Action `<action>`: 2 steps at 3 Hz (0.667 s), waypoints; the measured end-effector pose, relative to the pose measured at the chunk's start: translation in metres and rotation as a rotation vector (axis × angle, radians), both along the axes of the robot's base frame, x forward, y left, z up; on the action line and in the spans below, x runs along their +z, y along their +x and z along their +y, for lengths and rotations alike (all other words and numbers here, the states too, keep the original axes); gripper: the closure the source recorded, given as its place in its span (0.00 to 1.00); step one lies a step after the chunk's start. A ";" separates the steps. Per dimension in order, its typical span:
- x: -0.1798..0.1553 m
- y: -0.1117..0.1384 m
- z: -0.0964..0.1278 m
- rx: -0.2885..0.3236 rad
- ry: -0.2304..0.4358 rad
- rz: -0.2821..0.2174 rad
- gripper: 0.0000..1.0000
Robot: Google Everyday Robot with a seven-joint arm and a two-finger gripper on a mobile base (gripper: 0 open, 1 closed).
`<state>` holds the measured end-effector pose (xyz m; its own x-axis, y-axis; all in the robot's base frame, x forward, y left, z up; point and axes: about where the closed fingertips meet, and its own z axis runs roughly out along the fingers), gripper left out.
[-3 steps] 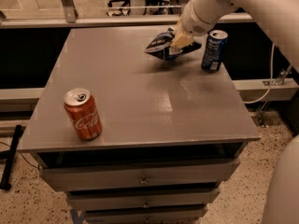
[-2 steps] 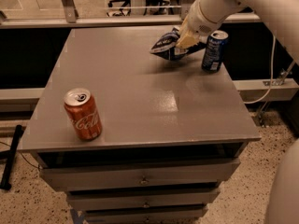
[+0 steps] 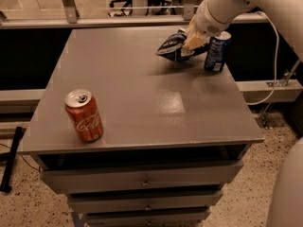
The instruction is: Move blue chip bag near pepsi can
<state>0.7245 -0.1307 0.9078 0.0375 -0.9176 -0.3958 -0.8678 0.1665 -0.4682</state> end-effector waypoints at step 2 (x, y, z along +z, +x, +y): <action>0.001 0.000 0.000 0.020 -0.015 0.012 0.36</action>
Offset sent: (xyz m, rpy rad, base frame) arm -0.0002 -0.0013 0.0094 -0.0268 0.0090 0.0293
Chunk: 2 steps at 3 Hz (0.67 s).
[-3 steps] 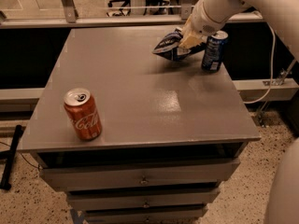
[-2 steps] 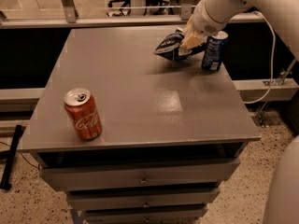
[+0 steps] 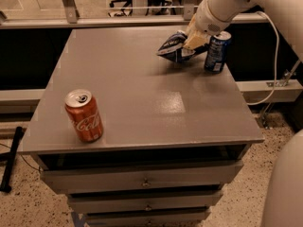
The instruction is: Move blue chip bag near pepsi can
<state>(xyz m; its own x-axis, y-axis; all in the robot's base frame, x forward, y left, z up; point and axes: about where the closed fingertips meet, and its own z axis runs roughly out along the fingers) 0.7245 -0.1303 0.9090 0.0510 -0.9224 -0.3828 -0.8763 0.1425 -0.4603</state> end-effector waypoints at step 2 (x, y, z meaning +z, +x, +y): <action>0.002 0.000 0.003 0.018 -0.014 0.008 0.00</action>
Offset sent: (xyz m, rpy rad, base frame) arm -0.0011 -0.0003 0.0102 -0.0218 0.0010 0.0225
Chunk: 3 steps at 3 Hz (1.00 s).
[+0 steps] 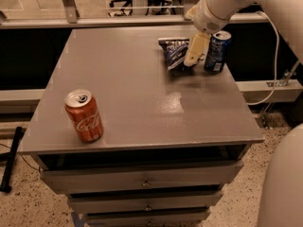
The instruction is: Move blue chip bag near pepsi can
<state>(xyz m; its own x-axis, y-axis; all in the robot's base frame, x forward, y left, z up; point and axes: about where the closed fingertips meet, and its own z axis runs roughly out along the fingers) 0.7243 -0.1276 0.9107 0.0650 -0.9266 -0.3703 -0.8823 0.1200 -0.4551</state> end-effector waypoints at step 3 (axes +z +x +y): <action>0.045 -0.029 -0.033 -0.080 0.170 -0.051 0.00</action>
Offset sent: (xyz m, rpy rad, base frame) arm -0.0199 -0.0338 0.0652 0.1135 -0.0740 -0.0574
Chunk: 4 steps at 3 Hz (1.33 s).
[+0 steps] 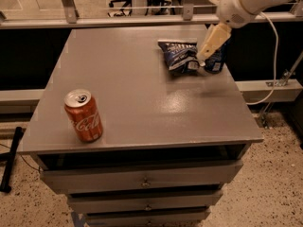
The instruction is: Move blue chip bag near pepsi can
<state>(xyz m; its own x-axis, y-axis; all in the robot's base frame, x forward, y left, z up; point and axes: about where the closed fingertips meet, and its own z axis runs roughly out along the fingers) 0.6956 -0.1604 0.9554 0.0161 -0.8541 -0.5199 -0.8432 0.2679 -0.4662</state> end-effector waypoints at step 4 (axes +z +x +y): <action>-0.008 -0.091 -0.093 -0.242 0.360 -0.070 0.00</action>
Offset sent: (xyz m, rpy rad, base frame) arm -0.1439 -0.1673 -0.0255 0.5251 -0.1224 -0.3845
